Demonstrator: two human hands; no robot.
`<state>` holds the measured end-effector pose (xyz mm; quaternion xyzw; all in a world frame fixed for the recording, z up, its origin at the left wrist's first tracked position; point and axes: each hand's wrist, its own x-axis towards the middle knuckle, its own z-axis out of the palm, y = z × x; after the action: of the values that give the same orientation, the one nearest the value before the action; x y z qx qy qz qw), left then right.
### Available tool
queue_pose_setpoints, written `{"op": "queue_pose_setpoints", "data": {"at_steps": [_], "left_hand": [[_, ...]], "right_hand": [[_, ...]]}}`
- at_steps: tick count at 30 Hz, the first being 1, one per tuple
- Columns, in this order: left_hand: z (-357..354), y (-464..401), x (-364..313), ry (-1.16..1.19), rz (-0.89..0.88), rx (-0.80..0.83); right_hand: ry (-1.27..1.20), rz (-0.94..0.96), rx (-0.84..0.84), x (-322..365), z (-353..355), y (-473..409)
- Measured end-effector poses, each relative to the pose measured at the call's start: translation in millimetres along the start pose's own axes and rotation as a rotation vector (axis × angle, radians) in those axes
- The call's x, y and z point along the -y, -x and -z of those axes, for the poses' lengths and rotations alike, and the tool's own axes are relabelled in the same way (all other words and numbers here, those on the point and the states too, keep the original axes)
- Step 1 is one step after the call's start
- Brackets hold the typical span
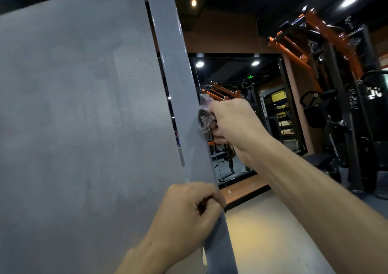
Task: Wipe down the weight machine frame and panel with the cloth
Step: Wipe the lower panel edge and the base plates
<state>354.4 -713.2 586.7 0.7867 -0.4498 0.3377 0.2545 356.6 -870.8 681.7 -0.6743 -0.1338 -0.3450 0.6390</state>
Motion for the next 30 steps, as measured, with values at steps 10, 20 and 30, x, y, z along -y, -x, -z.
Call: {"op": "queue_pose_setpoints", "data": {"at_steps": [10, 20, 30], "left_hand": [[33, 32, -7, -0.002, 0.008, 0.062], [48, 97, 4, 0.062, 0.182, 0.021], [71, 180, -16, 0.884, 0.76, -0.121]], "right_hand": [[-0.015, -0.058, -0.095, 53, -13, -2], [0.222, -0.115, 0.004, 11, 11, 87], [-0.07, -0.3, 0.416, -16, -54, 203]]}}
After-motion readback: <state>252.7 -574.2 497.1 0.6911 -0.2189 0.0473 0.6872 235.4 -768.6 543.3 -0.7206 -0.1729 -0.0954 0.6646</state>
